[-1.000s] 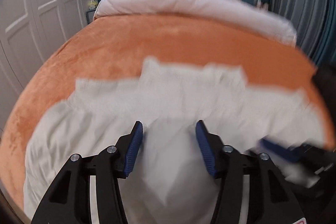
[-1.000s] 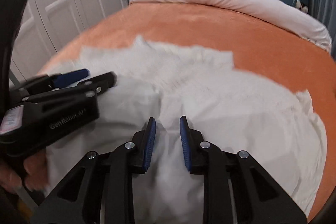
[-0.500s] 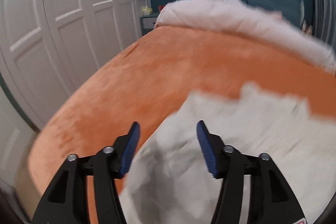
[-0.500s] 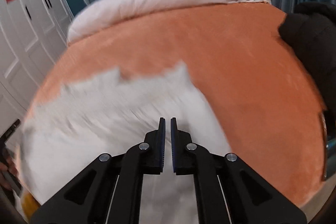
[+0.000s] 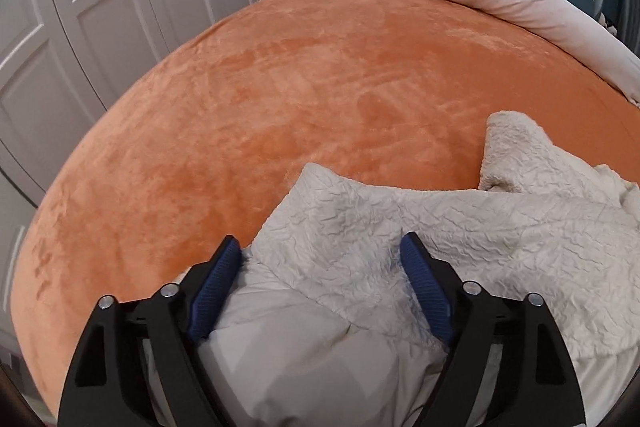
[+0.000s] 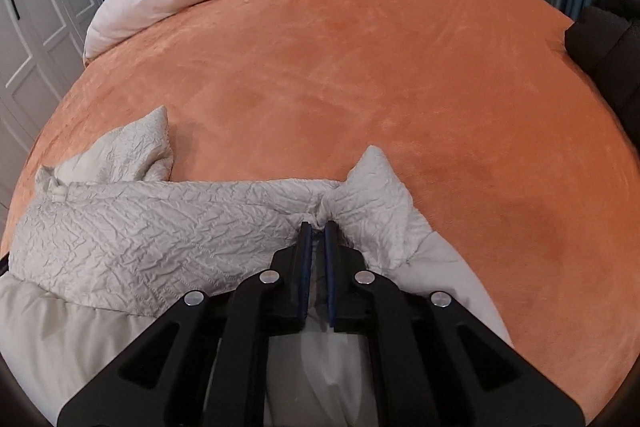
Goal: Fold large clothes
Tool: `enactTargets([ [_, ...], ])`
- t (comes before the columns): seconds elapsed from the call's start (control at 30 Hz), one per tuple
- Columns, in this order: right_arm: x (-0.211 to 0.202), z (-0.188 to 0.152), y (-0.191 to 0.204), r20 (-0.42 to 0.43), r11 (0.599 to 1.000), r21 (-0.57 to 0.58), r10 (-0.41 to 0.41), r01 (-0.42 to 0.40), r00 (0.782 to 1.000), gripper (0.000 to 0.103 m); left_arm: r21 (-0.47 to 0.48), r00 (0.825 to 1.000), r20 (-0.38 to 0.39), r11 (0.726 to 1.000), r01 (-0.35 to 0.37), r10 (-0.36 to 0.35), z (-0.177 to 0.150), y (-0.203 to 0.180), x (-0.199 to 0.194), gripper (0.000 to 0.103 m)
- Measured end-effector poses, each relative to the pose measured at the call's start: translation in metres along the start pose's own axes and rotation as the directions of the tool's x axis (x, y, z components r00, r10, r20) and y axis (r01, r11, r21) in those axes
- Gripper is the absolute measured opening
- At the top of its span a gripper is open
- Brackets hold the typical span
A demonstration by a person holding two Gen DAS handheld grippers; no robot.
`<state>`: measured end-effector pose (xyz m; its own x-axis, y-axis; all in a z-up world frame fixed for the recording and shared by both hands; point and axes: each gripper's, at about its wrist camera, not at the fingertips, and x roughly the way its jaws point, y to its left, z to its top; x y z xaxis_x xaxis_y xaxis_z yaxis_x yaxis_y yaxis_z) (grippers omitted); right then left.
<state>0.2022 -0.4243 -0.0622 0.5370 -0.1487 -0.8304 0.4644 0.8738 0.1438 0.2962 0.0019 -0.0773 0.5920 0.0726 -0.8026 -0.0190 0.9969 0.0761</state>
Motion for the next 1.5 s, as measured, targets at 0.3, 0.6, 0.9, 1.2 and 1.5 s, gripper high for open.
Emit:
enactTargets([
  [0.3,0.004,-0.008,-0.009,0.052,0.999,0.032,0.037,-0.039,0.998,0.003,-0.03,1.0,-0.005,0.999,0.024,-0.024,-0.006,0.005,0.011,0.086],
  [0.6,-0.018,0.005,0.004,0.029,1.0,-0.014,-0.026,0.026,0.999,0.01,-0.013,1.0,0.003,1.0,-0.011,0.011,-0.003,0.009,-0.008,0.083],
  [0.9,-0.091,-0.025,0.119,0.021,0.919,-0.307,0.268,-0.249,0.963,0.011,0.128,0.959,0.074,0.956,0.262,-0.273,-0.032,-0.059,-0.114,0.084],
  [1.2,-0.056,-0.036,0.073,-0.047,0.911,-0.302,0.279,-0.279,0.959,0.0,0.287,0.977,0.061,0.941,0.179,-0.205,-0.051,-0.055,-0.067,0.092],
  [1.5,-0.074,-0.012,-0.036,0.031,0.994,-0.062,0.095,-0.093,0.995,0.0,0.007,0.996,0.082,1.0,-0.024,0.023,-0.008,0.059,-0.05,0.089],
])
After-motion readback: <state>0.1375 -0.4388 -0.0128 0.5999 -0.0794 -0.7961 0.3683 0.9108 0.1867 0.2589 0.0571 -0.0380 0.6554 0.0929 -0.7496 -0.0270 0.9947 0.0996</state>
